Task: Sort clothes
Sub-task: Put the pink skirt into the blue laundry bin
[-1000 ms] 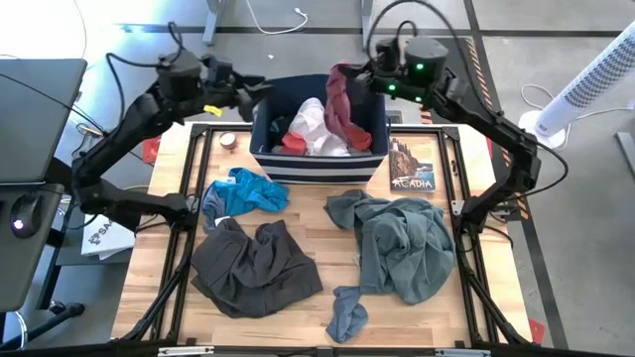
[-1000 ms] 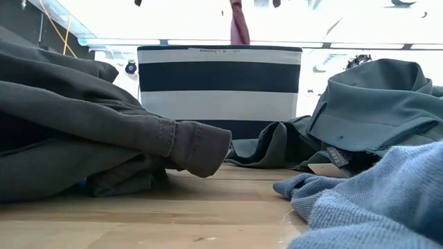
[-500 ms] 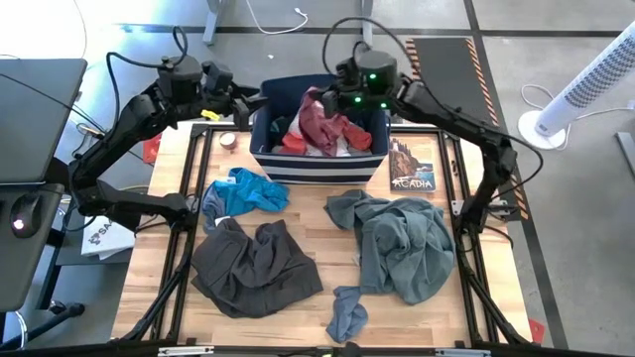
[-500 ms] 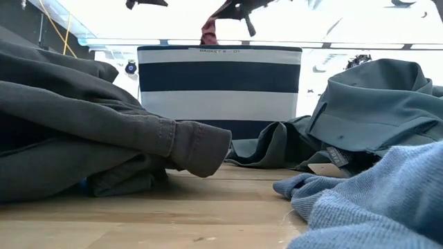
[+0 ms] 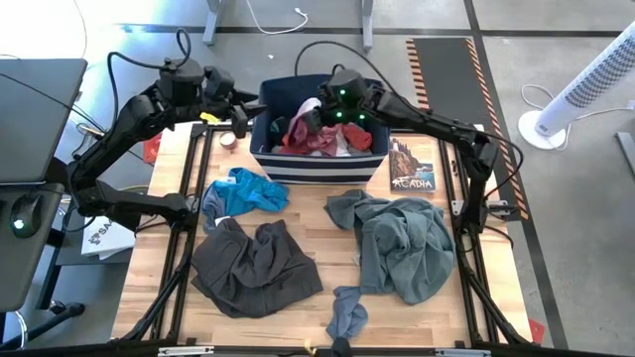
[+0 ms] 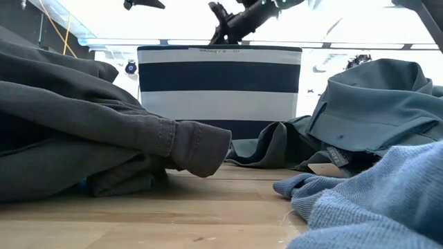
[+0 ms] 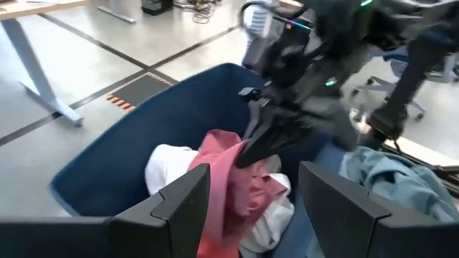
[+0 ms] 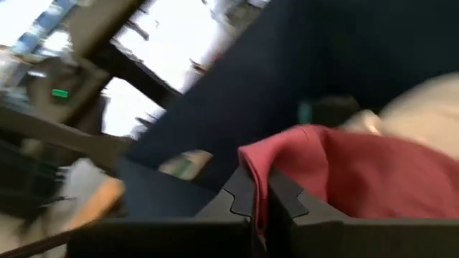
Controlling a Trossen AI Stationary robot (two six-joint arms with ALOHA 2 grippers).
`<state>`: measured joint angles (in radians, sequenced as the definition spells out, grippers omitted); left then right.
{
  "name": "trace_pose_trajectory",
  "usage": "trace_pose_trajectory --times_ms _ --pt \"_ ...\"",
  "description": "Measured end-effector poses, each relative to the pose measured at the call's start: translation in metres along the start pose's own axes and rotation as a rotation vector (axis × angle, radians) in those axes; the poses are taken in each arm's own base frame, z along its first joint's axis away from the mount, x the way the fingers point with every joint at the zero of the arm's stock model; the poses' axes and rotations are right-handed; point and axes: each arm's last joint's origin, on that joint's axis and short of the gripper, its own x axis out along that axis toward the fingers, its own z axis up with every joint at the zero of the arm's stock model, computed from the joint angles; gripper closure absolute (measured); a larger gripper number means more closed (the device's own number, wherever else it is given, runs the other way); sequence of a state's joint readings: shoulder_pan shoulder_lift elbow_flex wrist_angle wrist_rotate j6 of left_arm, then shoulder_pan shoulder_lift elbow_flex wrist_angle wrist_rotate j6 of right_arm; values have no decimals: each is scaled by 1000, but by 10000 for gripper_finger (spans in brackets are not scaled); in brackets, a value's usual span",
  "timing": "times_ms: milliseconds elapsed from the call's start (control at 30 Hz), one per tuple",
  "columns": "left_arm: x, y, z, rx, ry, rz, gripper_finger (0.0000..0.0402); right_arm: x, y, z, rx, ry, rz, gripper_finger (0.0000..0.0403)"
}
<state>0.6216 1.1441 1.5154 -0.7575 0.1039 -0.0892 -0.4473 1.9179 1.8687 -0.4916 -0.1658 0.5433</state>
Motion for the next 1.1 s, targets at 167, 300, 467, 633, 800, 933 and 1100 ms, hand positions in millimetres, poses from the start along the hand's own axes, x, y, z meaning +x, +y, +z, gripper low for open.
trace_pose_trajectory --times_ms 167,300,467,633,800,933,1100 --pt "-2 -2 0 16 4 -48 192 12 -21 -13 63 109 -146 403" --pt "-3 -2 -1 36 6 -47 192 19 -33 -24 111 185 -262 403" --pt "-3 -1 -3 43 34 -49 192 29 -43 -39 220 267 -365 403" --pt "-3 -1 -5 64 54 -49 192 39 -50 -47 297 312 -394 402" --pt "-3 -1 -6 79 58 -49 192 40 -51 -45 362 246 -440 386" --pt "-3 -2 -6 89 59 -84 192 39 -49 -37 393 191 -423 363" --pt "-3 -4 -6 99 61 -126 192 33 -37 -18 376 100 -345 328"
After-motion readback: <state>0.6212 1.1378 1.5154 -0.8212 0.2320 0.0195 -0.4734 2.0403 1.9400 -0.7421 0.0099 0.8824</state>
